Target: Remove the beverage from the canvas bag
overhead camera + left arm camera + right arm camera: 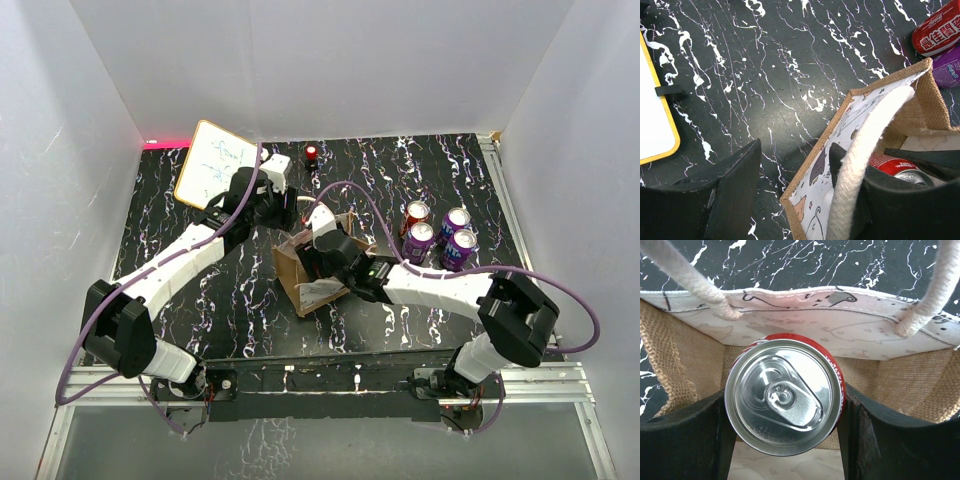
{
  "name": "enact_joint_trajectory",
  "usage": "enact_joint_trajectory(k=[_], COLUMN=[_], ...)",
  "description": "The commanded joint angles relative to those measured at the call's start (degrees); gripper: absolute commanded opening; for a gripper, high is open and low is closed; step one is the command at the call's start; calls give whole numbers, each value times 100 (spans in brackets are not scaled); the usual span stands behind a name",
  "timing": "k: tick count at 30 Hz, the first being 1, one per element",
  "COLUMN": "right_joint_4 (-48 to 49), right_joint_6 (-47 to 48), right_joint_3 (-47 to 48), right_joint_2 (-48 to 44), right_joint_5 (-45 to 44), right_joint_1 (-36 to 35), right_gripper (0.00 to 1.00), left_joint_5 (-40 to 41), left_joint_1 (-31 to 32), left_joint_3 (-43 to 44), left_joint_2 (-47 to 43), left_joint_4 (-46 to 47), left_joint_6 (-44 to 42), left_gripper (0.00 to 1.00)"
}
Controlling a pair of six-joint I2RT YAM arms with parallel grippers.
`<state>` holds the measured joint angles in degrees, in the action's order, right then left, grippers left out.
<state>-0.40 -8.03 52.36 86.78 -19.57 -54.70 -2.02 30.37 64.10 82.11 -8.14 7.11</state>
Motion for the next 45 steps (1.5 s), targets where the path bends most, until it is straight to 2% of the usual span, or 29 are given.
enact_joint_trajectory(k=[1, 6, 13, 24, 30, 35, 41, 45], right_joint_4=[780, 479, 177, -290, -1202, -2350, -3944, -4363], right_joint_6=[-114, -235, -254, -102, -37, -880, -2686, -3600], right_joint_3=[-1, 198, 670, 896, 862, 558, 35, -464], right_joint_2=[-272, -258, -789, -2225, -3041, -3818, -4595, -4974], right_joint_5=[-373, -579, -689, -1235, -2004, -2319, -2542, -2630], right_joint_1=[47, 56, 56, 57, 56, 56, 56, 57], right_gripper=[11, 8, 8, 8, 8, 8, 8, 8], left_joint_5=[46, 77, 51, 35, 11, -8, -53, -53], left_joint_1=[-21, -20, -16, -16, -20, -18, -18, -14], left_joint_3=[121, 102, 121, 131, 131, 138, 150, 147], left_joint_2=[-143, -170, -151, -133, -108, -91, -39, -16], left_joint_4=[92, 107, 85, 78, 76, 79, 68, 58], left_joint_6=[27, 19, 18, 22, 30, 42, 62, 62], left_gripper=[56, 57, 57, 57, 57, 57, 57, 57])
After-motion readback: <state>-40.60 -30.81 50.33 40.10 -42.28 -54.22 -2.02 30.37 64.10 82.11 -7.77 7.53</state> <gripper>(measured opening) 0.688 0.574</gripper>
